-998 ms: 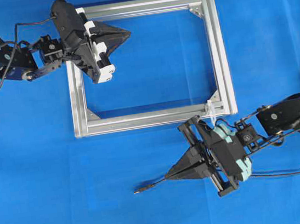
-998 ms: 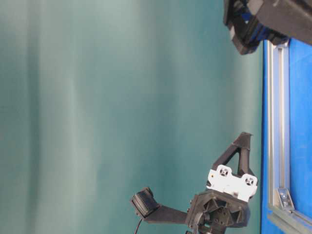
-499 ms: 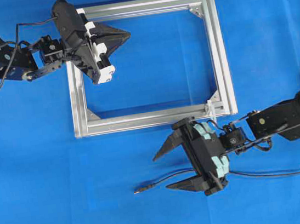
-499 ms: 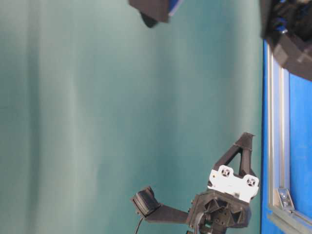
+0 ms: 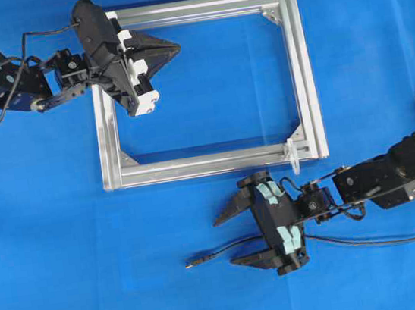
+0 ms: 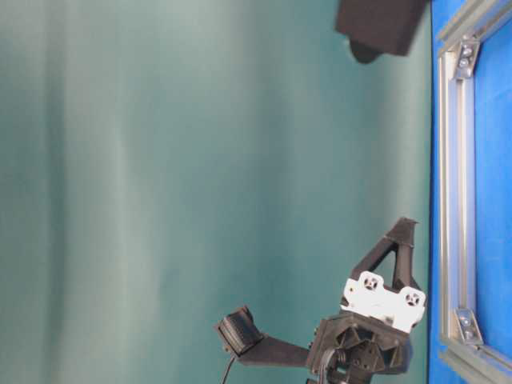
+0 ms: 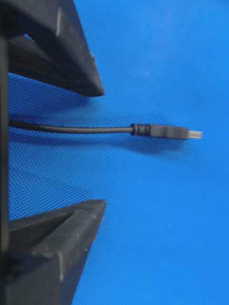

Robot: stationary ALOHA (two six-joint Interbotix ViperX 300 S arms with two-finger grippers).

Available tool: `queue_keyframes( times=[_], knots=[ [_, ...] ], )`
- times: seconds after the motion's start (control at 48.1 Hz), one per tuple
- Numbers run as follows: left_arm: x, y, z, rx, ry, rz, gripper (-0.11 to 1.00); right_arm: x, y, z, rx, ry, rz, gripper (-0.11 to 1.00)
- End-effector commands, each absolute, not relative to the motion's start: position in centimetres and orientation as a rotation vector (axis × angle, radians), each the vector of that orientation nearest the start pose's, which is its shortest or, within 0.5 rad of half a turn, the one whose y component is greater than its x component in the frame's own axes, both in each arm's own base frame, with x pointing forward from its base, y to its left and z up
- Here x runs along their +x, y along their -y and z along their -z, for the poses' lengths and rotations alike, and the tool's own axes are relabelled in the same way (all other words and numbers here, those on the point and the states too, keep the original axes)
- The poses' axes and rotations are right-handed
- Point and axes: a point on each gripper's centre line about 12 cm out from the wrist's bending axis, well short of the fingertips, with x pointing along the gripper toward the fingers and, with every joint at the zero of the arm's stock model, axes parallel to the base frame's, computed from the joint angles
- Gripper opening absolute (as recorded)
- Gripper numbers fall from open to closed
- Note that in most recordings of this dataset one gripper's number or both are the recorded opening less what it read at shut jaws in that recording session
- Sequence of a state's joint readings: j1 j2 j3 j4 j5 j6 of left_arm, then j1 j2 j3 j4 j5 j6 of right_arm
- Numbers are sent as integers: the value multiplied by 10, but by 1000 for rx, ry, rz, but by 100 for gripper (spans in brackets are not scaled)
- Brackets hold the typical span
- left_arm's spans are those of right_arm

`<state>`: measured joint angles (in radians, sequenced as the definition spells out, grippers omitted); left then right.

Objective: Insert the wire through the string loop located on the right side.

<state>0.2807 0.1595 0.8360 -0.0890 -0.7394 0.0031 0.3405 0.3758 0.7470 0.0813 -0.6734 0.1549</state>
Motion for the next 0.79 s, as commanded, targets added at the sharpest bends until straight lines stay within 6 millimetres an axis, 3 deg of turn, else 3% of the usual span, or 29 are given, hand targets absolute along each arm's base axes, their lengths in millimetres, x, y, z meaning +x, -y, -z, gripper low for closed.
queue_keyframes(
  times=[0.0,0.312,0.374,0.499,0.603,0.665,0.769],
  knots=[
    [369,-114,-147,-82,-202,-345,0,386,-130,-71,143,-441,-228,73],
    [369,-114,-147,-83,-209,-345,0,387,-131,-72,138,-432,-229,67],
    [368,-115,-146,-83,-211,-346,0,387,-131,-72,133,-432,-232,56],
    [368,-115,-146,-84,-212,-346,0,387,-131,-72,127,-429,-236,23],
    [368,-114,-145,-84,-215,-346,0,386,-131,-72,125,-432,-237,3],
    [368,-115,-146,-85,-212,-348,0,386,-133,-72,124,-431,-241,-3],
    [368,-116,-146,-86,-212,-351,0,386,-134,-73,124,-428,-244,-4]
  ],
)
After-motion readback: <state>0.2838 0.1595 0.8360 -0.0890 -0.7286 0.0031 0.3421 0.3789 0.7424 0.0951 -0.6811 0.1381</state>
